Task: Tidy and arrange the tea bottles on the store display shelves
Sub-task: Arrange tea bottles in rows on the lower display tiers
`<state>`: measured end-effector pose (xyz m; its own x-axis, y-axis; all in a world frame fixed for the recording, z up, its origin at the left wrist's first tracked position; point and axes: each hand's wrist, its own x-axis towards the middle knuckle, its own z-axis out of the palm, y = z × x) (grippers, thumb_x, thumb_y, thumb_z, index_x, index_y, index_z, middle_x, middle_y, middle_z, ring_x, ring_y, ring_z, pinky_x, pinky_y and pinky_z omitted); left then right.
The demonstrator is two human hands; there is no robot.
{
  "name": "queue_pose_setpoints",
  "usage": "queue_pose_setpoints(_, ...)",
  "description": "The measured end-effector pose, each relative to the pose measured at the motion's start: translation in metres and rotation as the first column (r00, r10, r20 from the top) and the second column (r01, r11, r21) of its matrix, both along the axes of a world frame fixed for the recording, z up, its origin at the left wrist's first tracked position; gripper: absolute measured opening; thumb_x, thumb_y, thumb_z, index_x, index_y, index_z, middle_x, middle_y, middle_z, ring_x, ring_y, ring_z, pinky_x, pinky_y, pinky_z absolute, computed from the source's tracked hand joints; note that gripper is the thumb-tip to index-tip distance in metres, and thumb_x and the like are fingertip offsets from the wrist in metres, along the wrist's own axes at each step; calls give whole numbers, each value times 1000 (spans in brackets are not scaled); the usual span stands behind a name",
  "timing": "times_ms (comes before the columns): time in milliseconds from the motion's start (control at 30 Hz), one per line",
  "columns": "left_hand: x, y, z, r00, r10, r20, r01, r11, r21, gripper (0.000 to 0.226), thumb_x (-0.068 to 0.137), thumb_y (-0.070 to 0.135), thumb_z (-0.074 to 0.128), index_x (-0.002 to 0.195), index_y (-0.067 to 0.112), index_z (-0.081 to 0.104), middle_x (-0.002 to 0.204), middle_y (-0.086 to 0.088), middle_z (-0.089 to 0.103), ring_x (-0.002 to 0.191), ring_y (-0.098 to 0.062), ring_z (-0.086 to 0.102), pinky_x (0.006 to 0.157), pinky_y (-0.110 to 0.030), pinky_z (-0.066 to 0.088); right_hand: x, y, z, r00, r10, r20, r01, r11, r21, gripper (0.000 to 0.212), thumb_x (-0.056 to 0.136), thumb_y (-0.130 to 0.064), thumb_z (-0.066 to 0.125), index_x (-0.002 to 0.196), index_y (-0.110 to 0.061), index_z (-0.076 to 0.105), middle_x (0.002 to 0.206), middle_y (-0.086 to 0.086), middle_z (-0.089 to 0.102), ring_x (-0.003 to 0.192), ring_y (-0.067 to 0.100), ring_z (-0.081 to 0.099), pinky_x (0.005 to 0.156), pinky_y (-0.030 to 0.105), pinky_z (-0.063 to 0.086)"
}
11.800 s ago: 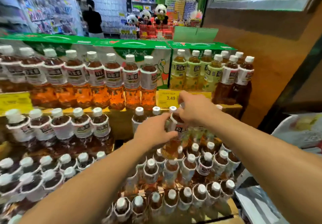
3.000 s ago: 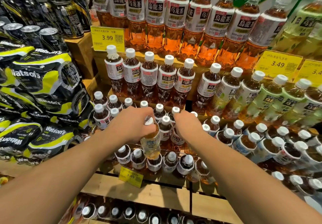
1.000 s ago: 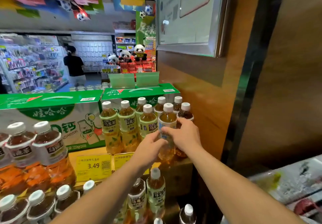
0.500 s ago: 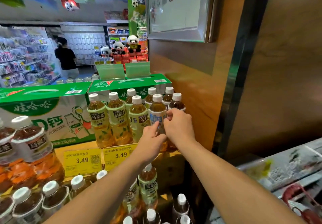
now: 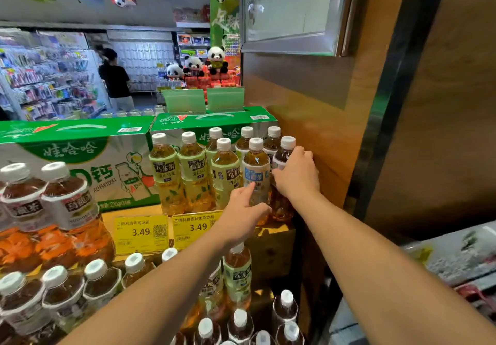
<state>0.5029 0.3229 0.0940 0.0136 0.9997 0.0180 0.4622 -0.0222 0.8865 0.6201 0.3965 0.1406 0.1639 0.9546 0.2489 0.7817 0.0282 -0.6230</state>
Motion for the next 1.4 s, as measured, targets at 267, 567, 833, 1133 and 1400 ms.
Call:
queue_pose_setpoints(267,8,-8,-1,1000,-17,25,17,1000,-13,88,82,32,64,156,19,18,155,-4,21,135,-23,34,111,-34,32,14,-49,-3,994,0,109,-10,995,99,54,91,-31,73,133,-15,43,132,9,46,112,28,61,77,28,48)
queue_pose_setpoints(567,-10,-70,-18,993,80,82,-92,984,154,56,74,15,75,120,30,49,107,10,65,99,-15,63,79,-35,55,-20,-140,4,987,146,61,-147,989,23,63,81,-50,78,128,-17,52,124,6,54,112,26,57,89,37,50)
queue_pose_setpoints(833,-148,-203,-24,984,175,-46,-165,974,157,45,71,14,76,104,24,48,82,12,55,80,-19,57,55,-22,38,-137,-241,-22,924,372,91,-368,928,-59,66,69,-73,73,115,-27,60,106,-4,65,93,18,59,73,33,47)
queue_pose_setpoints(1133,-328,-361,-107,959,275,-62,-277,960,-34,65,62,44,84,115,25,51,95,2,66,88,-19,64,79,-42,55,-311,-358,-85,673,733,97,-669,659,-345,56,69,-53,85,115,-31,61,107,-9,67,97,15,62,79,31,48)
queue_pose_setpoints(1400,-410,-430,-147,937,344,-51,-348,933,-91,76,73,27,83,138,25,43,106,14,56,96,-10,54,73,-21,41,-397,-402,-125,540,838,79,-763,526,-376,46,64,-57,83,96,-33,61,90,-14,66,84,8,61,70,31,51)
